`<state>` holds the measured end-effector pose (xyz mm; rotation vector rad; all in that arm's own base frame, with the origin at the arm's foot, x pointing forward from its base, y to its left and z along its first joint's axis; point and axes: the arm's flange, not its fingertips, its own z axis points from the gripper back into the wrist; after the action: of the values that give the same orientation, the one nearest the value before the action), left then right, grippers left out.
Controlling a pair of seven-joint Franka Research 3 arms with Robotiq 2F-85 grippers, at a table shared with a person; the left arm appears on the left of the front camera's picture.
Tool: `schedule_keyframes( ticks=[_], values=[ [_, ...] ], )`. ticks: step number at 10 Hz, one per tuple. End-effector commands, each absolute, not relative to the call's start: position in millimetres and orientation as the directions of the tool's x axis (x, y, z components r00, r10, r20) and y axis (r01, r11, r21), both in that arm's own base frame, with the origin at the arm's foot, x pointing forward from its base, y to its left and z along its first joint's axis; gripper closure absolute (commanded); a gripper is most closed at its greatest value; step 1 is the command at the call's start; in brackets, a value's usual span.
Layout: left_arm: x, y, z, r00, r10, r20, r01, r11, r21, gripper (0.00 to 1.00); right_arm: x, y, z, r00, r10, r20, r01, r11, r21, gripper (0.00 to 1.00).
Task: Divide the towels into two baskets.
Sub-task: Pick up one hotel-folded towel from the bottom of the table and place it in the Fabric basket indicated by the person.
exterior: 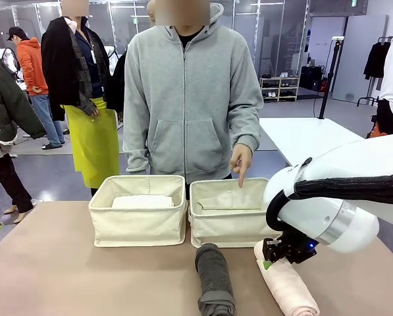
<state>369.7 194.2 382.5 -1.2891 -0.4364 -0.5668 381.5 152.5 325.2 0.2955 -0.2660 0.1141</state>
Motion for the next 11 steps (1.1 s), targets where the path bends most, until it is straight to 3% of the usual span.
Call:
schedule_keyframes(
  ticks=[1,3,6,8,10,11],
  values=[
    [364,194,386,0.789,-0.149,0.596,0.614,0.177,-0.769,0.0,382,151,343,0.934,0.181,0.307,-0.265,0.929,0.258,0.63],
    [364,194,386,0.789,-0.149,0.596,0.614,0.177,-0.769,0.0,382,144,381,0.823,0.472,0.317,-0.535,0.831,0.152,0.63],
    [364,194,386,0.789,-0.149,0.596,0.614,0.177,-0.769,0.0,382,139,427,0.622,0.711,0.326,-0.759,0.65,0.03,0.63],
    [364,194,386,0.789,-0.149,0.596,0.614,0.177,-0.769,0.0,376,140,451,0.287,0.904,0.318,-0.94,0.329,-0.087,0.63],
    [364,194,386,0.789,-0.149,0.596,0.614,0.177,-0.769,0.0,368,149,466,0.069,0.952,0.299,-0.984,0.114,-0.135,0.63],
    [364,194,386,0.789,-0.149,0.596,0.614,0.177,-0.769,0.0,362,157,470,0.048,0.956,0.291,-0.973,0.111,-0.204,0.63]
  ],
)
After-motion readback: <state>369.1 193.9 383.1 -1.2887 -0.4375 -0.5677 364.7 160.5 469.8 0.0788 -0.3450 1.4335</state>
